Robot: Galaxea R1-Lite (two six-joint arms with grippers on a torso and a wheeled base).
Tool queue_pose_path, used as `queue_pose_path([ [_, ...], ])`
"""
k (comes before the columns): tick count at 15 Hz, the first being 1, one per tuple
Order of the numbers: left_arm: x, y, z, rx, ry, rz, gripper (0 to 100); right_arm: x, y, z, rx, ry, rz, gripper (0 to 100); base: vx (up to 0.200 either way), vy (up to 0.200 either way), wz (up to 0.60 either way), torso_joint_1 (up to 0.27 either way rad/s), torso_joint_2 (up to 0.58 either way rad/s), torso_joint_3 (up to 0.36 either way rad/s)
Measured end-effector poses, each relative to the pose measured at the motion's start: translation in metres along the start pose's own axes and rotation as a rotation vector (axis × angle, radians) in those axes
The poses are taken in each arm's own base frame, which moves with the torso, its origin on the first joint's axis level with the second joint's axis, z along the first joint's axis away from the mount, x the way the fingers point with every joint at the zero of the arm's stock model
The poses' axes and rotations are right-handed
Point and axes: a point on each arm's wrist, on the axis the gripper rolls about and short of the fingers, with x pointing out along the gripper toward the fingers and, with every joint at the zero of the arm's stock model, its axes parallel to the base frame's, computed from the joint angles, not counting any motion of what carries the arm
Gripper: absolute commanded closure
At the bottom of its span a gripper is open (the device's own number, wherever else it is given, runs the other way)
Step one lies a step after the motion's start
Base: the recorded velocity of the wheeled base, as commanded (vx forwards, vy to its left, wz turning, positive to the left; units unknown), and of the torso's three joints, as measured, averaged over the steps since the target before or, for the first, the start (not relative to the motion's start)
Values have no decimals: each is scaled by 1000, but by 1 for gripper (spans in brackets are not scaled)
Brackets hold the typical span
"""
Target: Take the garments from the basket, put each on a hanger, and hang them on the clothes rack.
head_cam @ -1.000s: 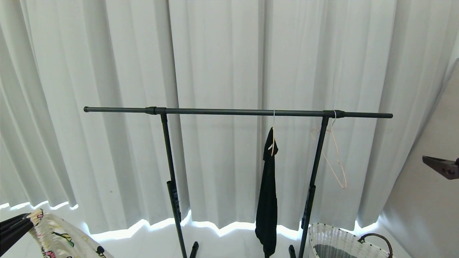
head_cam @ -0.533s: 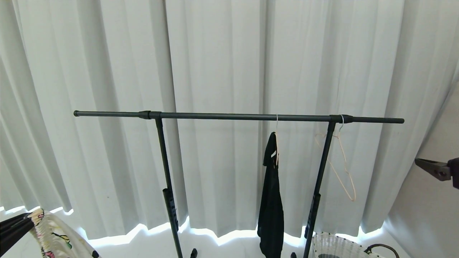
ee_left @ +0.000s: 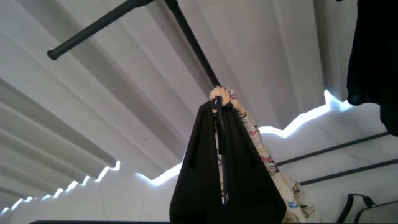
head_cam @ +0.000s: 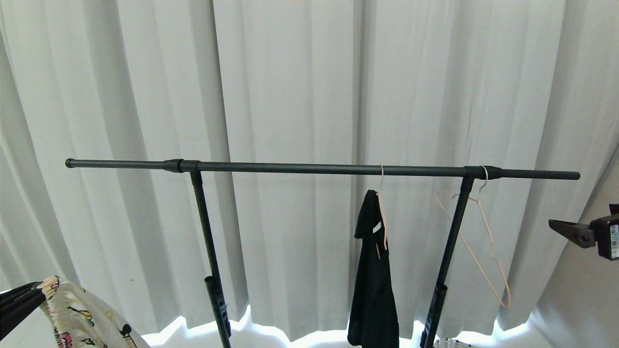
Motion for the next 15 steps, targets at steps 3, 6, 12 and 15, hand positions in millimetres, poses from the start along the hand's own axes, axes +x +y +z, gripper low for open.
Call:
queue_pose_path([
  [3, 2, 0, 2, -5, 2, -1, 100, 10, 0, -5, 6, 40, 25, 0, 67, 0, 0, 2, 1, -1],
  [6, 4, 2, 8, -13, -40, 17, 100, 28, 0, -19, 23, 118, 114, 0, 0, 0, 0, 0, 0, 0],
  [12, 8, 12, 33, -59, -119, 54, 100, 78, 3, -53, 38, 203, 124, 0, 0, 0, 0, 0, 0, 0],
  [15, 11, 14, 39, -67, -119, 55, 100, 113, 2, -69, 46, 192, 112, 0, 0, 0, 0, 0, 0, 0],
])
